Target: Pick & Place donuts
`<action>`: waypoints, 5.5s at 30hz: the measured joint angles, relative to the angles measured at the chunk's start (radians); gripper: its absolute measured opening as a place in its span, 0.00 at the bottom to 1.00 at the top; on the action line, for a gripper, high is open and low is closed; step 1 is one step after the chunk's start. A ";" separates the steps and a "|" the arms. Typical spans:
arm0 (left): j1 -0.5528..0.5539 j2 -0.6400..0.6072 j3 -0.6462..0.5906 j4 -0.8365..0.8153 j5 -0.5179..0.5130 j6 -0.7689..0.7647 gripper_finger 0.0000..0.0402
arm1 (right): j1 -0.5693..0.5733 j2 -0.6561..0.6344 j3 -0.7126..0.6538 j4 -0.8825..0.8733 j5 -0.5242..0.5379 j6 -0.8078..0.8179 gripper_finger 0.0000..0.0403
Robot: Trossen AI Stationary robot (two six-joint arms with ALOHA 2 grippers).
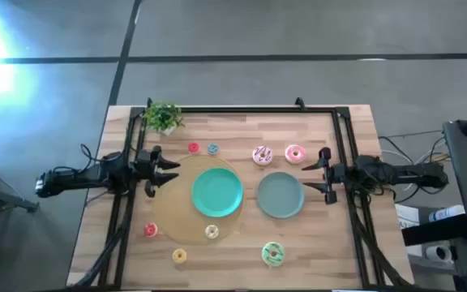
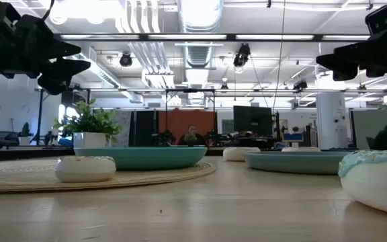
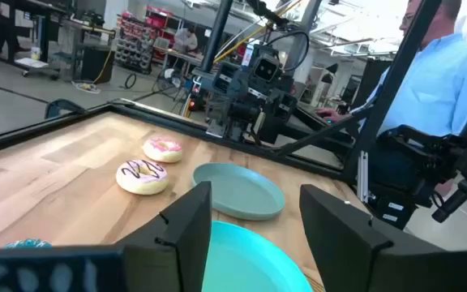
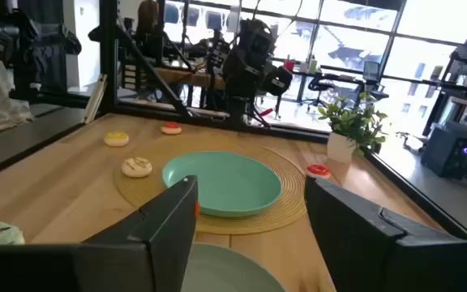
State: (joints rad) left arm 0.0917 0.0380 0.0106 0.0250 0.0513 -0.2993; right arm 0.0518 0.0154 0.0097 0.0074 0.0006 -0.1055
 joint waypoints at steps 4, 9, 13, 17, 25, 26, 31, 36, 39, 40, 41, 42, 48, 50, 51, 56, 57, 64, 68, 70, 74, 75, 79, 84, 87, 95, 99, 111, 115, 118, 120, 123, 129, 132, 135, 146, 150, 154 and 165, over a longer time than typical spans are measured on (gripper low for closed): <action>0.000 0.000 0.000 0.000 0.000 0.000 0.41 | 0.000 0.000 0.000 0.000 0.000 0.000 0.55; 0.000 0.000 0.000 0.000 0.000 0.000 0.41 | 0.000 0.000 0.000 0.000 0.000 0.000 0.55; 0.000 0.000 0.000 0.000 0.000 0.000 0.41 | 0.000 0.000 0.000 0.000 0.000 0.000 0.55; 0.000 0.000 0.000 0.000 0.000 0.000 0.41 | 0.000 0.000 0.000 0.000 0.000 0.000 0.55; 0.000 0.000 0.000 0.000 0.000 0.000 0.41 | 0.000 0.000 0.000 0.000 0.000 0.000 0.55; 0.000 0.000 0.000 0.000 0.000 0.000 0.41 | 0.000 0.000 0.000 0.000 0.000 0.000 0.55; 0.000 0.000 0.000 0.000 0.000 0.000 0.41 | 0.000 0.000 0.000 0.000 0.000 0.000 0.55; 0.000 0.000 0.000 0.000 0.000 0.000 0.41 | 0.000 0.000 0.000 0.000 0.000 0.000 0.55; 0.000 0.000 0.000 0.000 0.000 0.000 0.41 | 0.000 0.000 0.000 0.000 0.000 0.000 0.55; 0.000 0.000 0.000 0.000 0.000 0.000 0.41 | 0.000 0.000 0.000 0.000 0.000 0.000 0.55; 0.000 0.000 0.000 0.000 0.000 0.000 0.41 | 0.000 0.000 0.000 0.000 0.000 0.000 0.55; 0.000 0.000 0.000 0.000 0.000 0.000 0.41 | 0.000 0.000 0.000 0.000 0.000 0.000 0.55; 0.000 0.000 0.000 0.000 0.000 0.000 0.41 | 0.000 0.000 0.000 0.000 0.000 0.000 0.55; 0.000 0.000 0.000 0.000 0.000 0.000 0.41 | 0.000 0.000 0.000 0.000 0.000 0.000 0.55; 0.000 0.000 0.000 0.000 0.000 0.000 0.41 | 0.000 0.000 0.000 0.000 0.000 0.000 0.55; 0.000 0.000 0.000 0.000 0.000 0.000 0.41 | 0.000 0.000 0.000 0.000 0.000 0.000 0.55; 0.000 0.000 0.000 0.000 0.000 0.000 0.41 | 0.000 0.000 0.000 0.000 0.000 0.000 0.55; 0.000 0.000 0.000 0.000 0.000 0.000 0.41 | 0.000 0.000 0.000 0.000 0.000 0.000 0.55; 0.000 0.000 0.000 0.000 0.000 0.000 0.41 | 0.000 0.000 0.000 0.000 0.000 0.000 0.55; 0.000 0.000 0.000 0.000 0.000 0.000 0.41 | 0.000 0.000 0.000 0.000 0.000 0.000 0.55; 0.000 0.000 0.000 0.000 0.000 0.000 0.41 | 0.000 0.000 0.000 0.000 0.000 0.000 0.55; 0.000 0.000 0.000 0.000 0.000 0.000 0.41 | 0.000 0.000 0.000 0.000 0.000 0.000 0.55; 0.000 0.000 0.000 0.000 0.000 0.000 0.41 | 0.000 0.000 0.000 0.000 0.000 0.000 0.55; 0.000 0.000 0.000 0.000 0.000 0.000 0.41 | 0.000 0.000 0.000 0.000 0.000 0.000 0.55; 0.000 0.000 0.000 0.000 0.000 0.000 0.41 | 0.000 0.000 0.000 0.000 0.000 0.000 0.55; 0.000 0.000 0.000 0.000 0.000 0.000 0.41 | 0.000 0.000 0.000 0.000 0.000 0.000 0.55; 0.000 0.000 0.000 0.000 0.000 0.000 0.41 | 0.000 0.000 0.000 0.000 0.000 0.000 0.55; 0.000 0.000 0.000 0.000 0.000 0.000 0.41 | 0.000 0.000 0.000 0.000 0.000 0.000 0.55; 0.000 0.000 0.000 0.000 0.000 0.000 0.41 | 0.000 0.000 0.000 0.000 0.000 0.000 0.55; 0.000 0.000 0.000 0.000 0.000 0.000 0.41 | 0.000 0.000 0.000 0.000 0.000 0.000 0.55; 0.000 0.000 0.000 0.000 0.000 0.000 0.41 | 0.000 0.000 0.000 0.000 0.000 0.000 0.55; 0.000 0.000 0.000 0.000 0.000 0.000 0.41 | 0.000 0.000 0.000 0.000 0.000 0.000 0.55; 0.000 0.000 0.000 0.000 0.000 0.000 0.41 | 0.000 0.000 0.000 0.000 0.000 0.000 0.55; 0.000 0.000 0.000 0.000 0.000 0.000 0.41 | 0.000 0.000 0.000 0.000 0.000 0.000 0.55; 0.000 0.000 0.000 0.000 0.000 0.000 0.41 | 0.000 0.000 0.000 0.000 0.000 0.000 0.55; 0.000 0.000 0.000 0.000 0.000 0.000 0.41 | 0.000 0.000 0.000 0.000 0.000 0.000 0.55; 0.000 0.000 0.000 0.000 0.000 0.000 0.41 | 0.000 0.000 0.000 0.000 0.000 0.000 0.55; 0.000 0.000 0.000 0.000 0.000 0.000 0.41 | 0.000 0.000 0.000 0.000 0.000 0.000 0.55; 0.000 0.000 0.000 0.000 0.000 0.000 0.41 | 0.000 0.000 0.000 0.000 0.000 0.000 0.55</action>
State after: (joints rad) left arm 0.0919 0.0380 0.0105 0.0250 0.0513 -0.2993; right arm 0.0520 0.0158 0.0094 0.0074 0.0006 -0.1057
